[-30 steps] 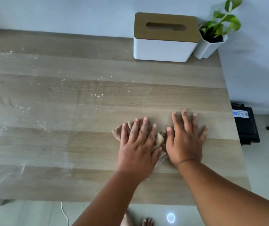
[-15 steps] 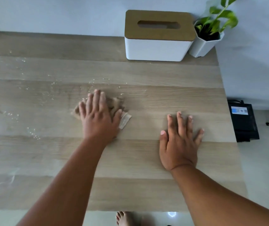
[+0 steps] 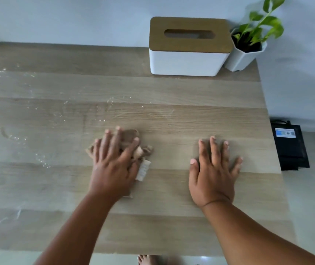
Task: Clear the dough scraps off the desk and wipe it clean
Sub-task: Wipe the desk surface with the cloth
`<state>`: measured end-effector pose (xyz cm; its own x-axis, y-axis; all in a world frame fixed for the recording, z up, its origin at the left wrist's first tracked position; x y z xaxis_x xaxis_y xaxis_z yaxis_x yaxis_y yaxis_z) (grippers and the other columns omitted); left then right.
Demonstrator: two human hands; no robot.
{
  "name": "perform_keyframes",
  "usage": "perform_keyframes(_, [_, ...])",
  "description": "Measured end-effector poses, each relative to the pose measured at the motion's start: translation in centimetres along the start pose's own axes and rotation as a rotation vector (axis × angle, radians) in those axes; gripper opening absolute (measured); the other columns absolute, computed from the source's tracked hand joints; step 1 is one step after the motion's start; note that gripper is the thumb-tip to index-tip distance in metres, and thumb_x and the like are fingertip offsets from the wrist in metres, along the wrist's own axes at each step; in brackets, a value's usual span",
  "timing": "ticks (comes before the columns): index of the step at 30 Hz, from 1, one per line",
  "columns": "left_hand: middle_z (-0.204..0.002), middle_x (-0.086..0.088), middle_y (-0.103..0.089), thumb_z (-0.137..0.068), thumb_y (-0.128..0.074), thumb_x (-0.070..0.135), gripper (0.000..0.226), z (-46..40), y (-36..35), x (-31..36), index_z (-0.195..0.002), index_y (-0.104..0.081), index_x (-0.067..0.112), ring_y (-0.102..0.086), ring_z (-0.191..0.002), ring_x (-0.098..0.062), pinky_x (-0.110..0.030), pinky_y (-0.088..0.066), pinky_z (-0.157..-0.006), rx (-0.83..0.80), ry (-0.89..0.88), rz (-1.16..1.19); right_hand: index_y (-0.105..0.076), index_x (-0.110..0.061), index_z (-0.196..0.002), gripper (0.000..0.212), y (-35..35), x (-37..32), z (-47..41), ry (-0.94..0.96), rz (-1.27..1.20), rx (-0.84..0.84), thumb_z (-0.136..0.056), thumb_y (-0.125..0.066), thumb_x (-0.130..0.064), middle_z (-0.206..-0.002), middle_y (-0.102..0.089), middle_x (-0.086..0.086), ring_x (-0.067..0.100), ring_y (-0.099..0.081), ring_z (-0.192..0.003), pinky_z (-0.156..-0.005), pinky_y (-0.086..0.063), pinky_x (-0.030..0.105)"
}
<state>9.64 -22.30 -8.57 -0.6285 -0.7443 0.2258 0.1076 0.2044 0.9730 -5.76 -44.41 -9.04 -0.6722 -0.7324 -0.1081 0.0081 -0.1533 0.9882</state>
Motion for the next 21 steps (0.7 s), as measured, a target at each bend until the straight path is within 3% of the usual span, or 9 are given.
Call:
perform_keyframes(6, [-0.144,-0.013,-0.042,-0.096,-0.042,0.057,0.056,-8.4,0.7,-3.3,-0.149,-0.047,0.040,-0.036,-0.128,-0.042,-0.061,-0.026,-0.116,-0.027,0.361,-0.011,-0.025,-0.029,-0.163,0.064,-0.1,-0.1,0.0,0.005,0.003,-0.020,-0.102,-0.022,-0.048,-0.173,-0.011,-0.001,0.033,-0.001,-0.160,-0.121,-0.004,0.071])
perform_keyframes(8, [-0.151,-0.012,-0.040,-0.100,-0.043,0.055,0.057,-11.0,0.0,-1.1,-0.154,-0.041,0.036,-0.034,-0.137,-0.041,-0.059,-0.021,-0.120,-0.062,0.314,-0.019,-0.020,-0.030,-0.163,0.065,-0.1,0.1,0.0,0.001,0.006,-0.030,-0.101,-0.017,-0.049,-0.173,-0.007,-0.002,0.032,0.002,-0.160,-0.122,-0.003,0.070])
perform_keyframes(12, [-0.172,-0.002,-0.017,-0.104,-0.039,0.045,0.061,-11.1,-1.1,4.7,-0.162,-0.026,0.032,-0.009,-0.159,-0.027,-0.057,0.001,-0.127,-0.111,0.062,-0.030,-0.017,-0.031,-0.164,0.066,-0.1,0.1,0.0,-0.003,0.002,-0.032,-0.101,-0.014,-0.050,-0.174,-0.005,-0.002,0.031,0.004,-0.160,-0.122,-0.002,0.069])
perform_keyframes(16, [-0.171,0.002,-0.019,-0.104,-0.027,0.047,0.061,-6.9,-1.1,5.4,-0.161,-0.030,0.028,-0.010,-0.160,-0.024,-0.057,-0.008,-0.127,-0.162,-0.167,-0.044,-0.024,-0.029,-0.163,0.064,0.1,0.0,0.1,0.003,-0.002,-0.020,-0.102,-0.019,-0.049,-0.173,-0.009,-0.001,0.033,0.000,-0.160,-0.121,-0.004,0.070])
perform_keyframes(18, [-0.169,0.000,-0.025,-0.103,-0.030,0.047,0.061,-5.2,-0.5,3.3,-0.159,-0.037,0.024,-0.015,-0.159,-0.026,-0.057,-0.014,-0.126,-0.140,-0.167,-0.011,-0.028,-0.028,-0.162,0.063,0.1,0.0,0.1,0.001,-0.007,-0.010,-0.102,-0.022,-0.048,-0.173,-0.012,0.000,0.034,-0.003,-0.160,-0.121,-0.005,0.071])
perform_keyframes(21, [-0.167,-0.006,-0.032,-0.097,-0.032,0.046,0.064,-4.9,1.1,-2.0,-0.155,-0.045,0.020,-0.021,-0.158,-0.029,-0.057,-0.016,-0.126,-0.064,0.033,0.023,-0.032,-0.027,-0.161,0.063,0.0,0.0,0.1,0.003,-0.015,0.012,-0.101,-0.027,-0.047,-0.172,-0.017,0.001,0.035,-0.006,-0.159,-0.121,-0.007,0.071])
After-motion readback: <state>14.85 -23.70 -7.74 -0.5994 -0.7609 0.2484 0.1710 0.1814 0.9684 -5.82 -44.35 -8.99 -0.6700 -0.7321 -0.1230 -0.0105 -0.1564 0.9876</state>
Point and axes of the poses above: each hand's wrist, its own z-axis away from the middle knuckle, its own y-axis out of the back of the hand, x = y × z, the point moved 7 cm from there along -z, towards the middle knuckle
